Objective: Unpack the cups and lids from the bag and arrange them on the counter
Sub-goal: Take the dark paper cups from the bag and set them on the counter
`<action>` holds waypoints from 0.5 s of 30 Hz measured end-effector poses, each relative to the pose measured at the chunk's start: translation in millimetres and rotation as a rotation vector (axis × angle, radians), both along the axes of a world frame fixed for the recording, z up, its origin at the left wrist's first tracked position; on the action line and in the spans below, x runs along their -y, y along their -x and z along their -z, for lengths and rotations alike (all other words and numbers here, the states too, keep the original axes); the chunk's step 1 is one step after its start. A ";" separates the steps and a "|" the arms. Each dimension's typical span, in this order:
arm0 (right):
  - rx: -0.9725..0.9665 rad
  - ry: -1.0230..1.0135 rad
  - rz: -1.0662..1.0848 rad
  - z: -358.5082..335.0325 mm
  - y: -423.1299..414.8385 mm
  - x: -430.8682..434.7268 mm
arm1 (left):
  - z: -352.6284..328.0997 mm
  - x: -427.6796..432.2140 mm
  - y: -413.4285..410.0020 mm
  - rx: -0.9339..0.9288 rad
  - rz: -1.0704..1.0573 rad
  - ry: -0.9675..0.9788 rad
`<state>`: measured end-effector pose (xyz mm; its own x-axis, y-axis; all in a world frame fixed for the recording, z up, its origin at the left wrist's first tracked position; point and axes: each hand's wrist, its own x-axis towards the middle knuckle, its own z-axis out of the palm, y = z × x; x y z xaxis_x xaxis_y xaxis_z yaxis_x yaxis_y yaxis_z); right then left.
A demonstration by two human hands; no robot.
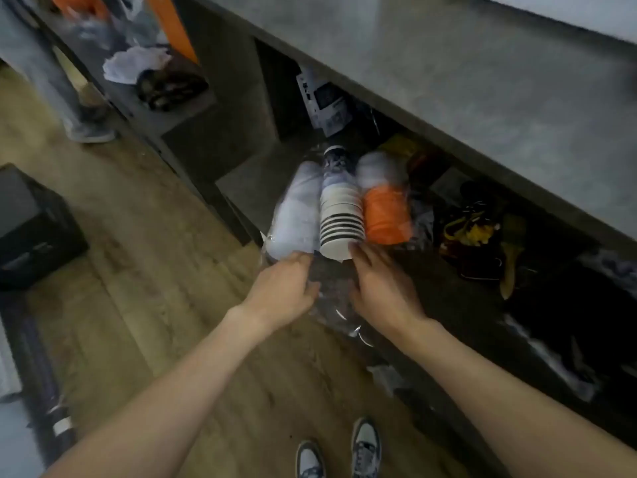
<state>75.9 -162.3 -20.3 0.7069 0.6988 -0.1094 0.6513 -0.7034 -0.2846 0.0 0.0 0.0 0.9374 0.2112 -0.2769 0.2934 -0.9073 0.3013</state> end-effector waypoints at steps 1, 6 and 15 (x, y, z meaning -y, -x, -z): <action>0.040 -0.048 0.019 4.2 -3.6 -0.8 | 2.9 -0.7 -5.7 0.050 0.016 -0.010; 0.187 -0.210 0.089 3.3 -22.8 -4.7 | -7.1 -4.7 -30.9 0.255 -0.033 -0.151; 0.075 -0.038 0.088 4.2 -70.7 -40.3 | -0.6 -24.8 -64.4 0.231 0.027 -0.186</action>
